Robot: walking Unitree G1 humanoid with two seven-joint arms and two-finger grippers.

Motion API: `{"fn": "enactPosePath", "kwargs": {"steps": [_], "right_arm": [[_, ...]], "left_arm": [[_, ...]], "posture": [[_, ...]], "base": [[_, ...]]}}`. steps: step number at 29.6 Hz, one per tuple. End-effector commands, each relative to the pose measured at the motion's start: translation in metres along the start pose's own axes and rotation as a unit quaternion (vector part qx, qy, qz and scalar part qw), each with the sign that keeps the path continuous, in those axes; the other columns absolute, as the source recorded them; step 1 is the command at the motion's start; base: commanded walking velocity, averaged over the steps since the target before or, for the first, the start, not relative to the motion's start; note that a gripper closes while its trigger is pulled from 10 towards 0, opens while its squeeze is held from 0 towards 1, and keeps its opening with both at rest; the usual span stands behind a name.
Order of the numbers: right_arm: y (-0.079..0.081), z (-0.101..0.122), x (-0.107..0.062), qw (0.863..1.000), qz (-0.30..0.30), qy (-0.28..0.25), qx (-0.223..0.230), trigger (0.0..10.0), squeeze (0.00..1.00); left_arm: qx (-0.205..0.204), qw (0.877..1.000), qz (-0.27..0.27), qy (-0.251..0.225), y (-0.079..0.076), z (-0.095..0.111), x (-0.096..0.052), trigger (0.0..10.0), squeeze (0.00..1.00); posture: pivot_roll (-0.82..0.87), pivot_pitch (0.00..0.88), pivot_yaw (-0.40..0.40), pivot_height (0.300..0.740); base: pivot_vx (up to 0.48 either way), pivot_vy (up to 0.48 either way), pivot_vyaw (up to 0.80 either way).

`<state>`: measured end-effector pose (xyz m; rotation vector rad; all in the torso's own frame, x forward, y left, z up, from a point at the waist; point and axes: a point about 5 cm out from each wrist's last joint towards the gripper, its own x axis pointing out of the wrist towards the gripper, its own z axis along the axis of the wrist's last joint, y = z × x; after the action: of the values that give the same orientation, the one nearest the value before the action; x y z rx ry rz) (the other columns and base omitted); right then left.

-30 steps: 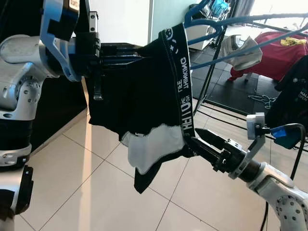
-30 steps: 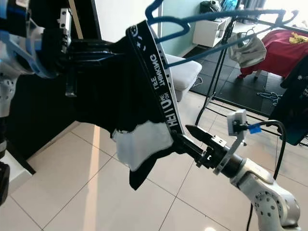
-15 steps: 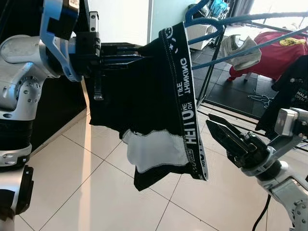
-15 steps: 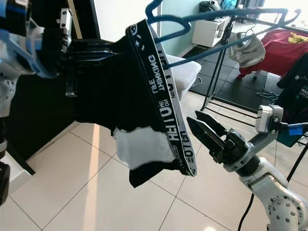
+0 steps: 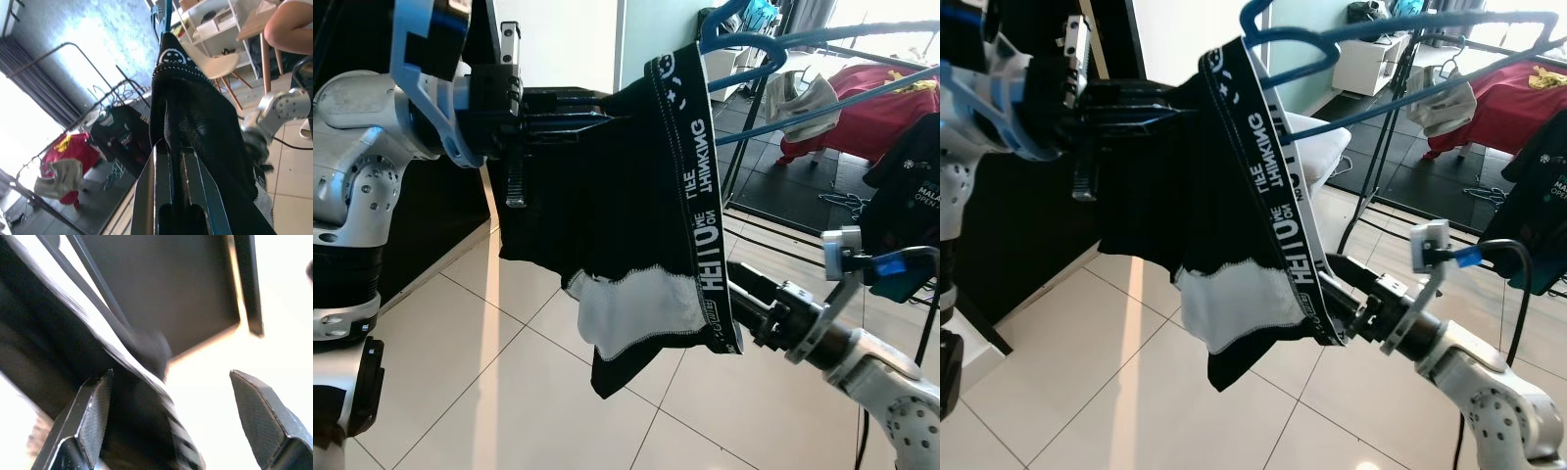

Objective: Hang hanger

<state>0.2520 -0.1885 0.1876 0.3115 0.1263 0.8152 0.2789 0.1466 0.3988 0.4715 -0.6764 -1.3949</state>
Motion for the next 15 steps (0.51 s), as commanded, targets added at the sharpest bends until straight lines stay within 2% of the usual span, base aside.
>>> {"fn": "enactPosePath", "kwargs": {"steps": [1, 4, 6, 11, 12, 15], "right_arm": [[-0.007, -0.009, 0.000, 0.999, -0.032, 0.042, -0.004, 10.0, 0.00], [-0.007, -0.009, 0.000, 0.999, -0.032, 0.042, -0.004, 10.0, 0.00], [-0.012, -0.018, -0.001, 0.994, -0.061, 0.089, -0.002, 10.0, 0.00], [-0.014, -0.021, -0.001, 0.992, -0.070, 0.104, 0.008, 10.0, 0.00], [-0.015, -0.024, -0.001, 0.991, -0.078, 0.111, 0.019, 0.0, 0.00], [-0.021, -0.026, 0.002, 0.988, -0.106, 0.105, 0.032, 0.0, 0.00]], "left_arm": [[0.004, 1.000, -0.003, -0.020, -0.001, 0.006, 0.001, 10.0, 0.00], [0.004, 1.000, -0.003, -0.020, -0.001, 0.006, 0.001, 10.0, 0.00], [0.006, 1.000, 0.002, -0.025, 0.001, 0.008, -0.002, 10.0, 0.00], [0.007, 1.000, 0.005, -0.027, 0.002, 0.009, -0.003, 10.0, 0.00], [0.008, 1.000, 0.006, -0.028, 0.003, 0.009, -0.003, 10.0, 0.00], [0.009, 1.000, 0.013, -0.026, 0.003, 0.009, -0.003, 10.0, 0.00]], "posture": [[-0.02, 0.040, -0.038, 0.740], [-0.02, 0.040, -0.038, 0.740], [-0.02, 0.037, -0.039, 0.740], [-0.02, 0.035, -0.042, 0.740], [-0.02, 0.035, -0.042, 0.740], [-0.02, 0.033, -0.043, 0.740]], "base": [[0.000, 0.000, 0.00], [0.000, 0.000, 0.00], [0.000, 0.000, 0.00], [0.000, 0.000, 0.00], [0.000, 0.000, 0.00], [0.000, 0.000, 0.00]]}}
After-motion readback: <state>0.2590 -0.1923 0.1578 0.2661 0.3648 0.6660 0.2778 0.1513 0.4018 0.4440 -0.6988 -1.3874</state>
